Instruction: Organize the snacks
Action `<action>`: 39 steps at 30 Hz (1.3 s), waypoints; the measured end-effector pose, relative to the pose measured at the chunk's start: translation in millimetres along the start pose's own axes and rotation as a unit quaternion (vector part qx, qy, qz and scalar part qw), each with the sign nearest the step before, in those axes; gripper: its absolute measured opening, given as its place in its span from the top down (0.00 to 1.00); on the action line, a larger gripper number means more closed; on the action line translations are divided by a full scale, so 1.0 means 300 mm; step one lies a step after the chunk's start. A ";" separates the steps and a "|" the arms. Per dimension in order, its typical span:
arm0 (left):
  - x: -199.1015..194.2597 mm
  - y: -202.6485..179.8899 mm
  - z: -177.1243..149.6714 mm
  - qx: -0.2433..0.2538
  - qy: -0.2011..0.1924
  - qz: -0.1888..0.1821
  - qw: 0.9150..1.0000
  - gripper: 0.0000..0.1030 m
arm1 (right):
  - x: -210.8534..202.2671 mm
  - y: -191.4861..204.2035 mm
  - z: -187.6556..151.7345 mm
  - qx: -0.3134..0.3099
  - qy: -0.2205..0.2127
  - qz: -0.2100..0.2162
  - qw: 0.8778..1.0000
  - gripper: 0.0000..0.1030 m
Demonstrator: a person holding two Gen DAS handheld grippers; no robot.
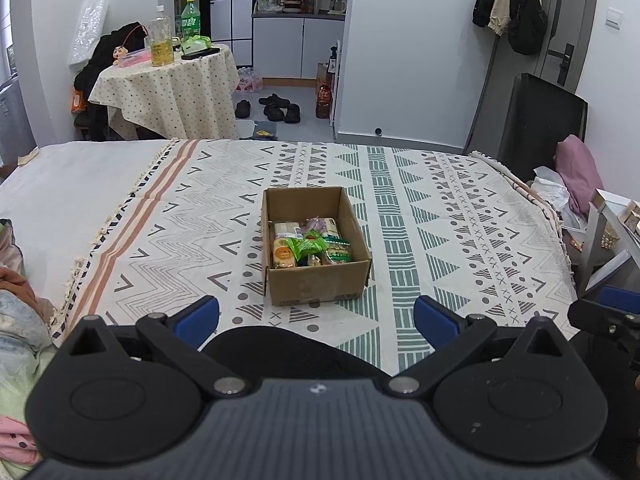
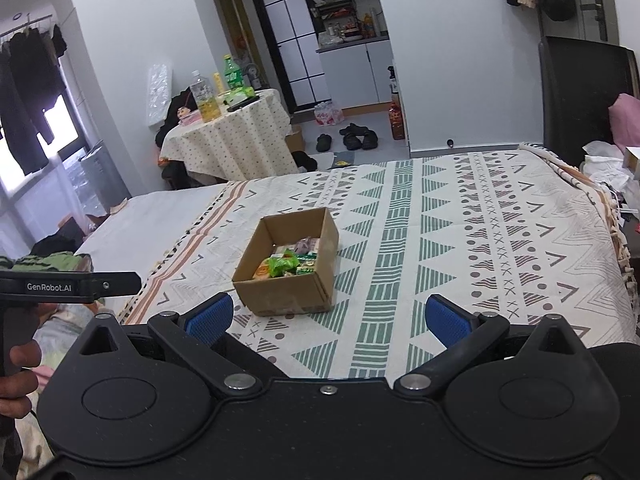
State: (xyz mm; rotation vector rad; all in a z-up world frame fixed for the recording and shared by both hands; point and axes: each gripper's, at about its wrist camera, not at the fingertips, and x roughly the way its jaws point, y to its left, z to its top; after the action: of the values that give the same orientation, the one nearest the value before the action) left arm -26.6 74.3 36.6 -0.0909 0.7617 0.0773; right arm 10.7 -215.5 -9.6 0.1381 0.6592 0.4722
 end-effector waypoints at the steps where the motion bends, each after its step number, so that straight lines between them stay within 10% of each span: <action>1: 0.000 -0.002 0.000 0.001 0.000 0.000 1.000 0.00 | -0.001 0.004 -0.001 -0.002 -0.001 0.002 1.000 0.00; 39: -0.004 -0.033 0.005 0.003 -0.002 -0.009 1.000 0.00 | -0.011 -0.013 0.001 0.008 0.000 -0.014 1.000 0.00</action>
State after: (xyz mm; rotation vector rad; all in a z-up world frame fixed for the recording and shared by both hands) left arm -25.4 64.5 39.2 -0.0915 0.7563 0.0582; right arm 10.1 -220.5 -8.6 0.1440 0.6648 0.4399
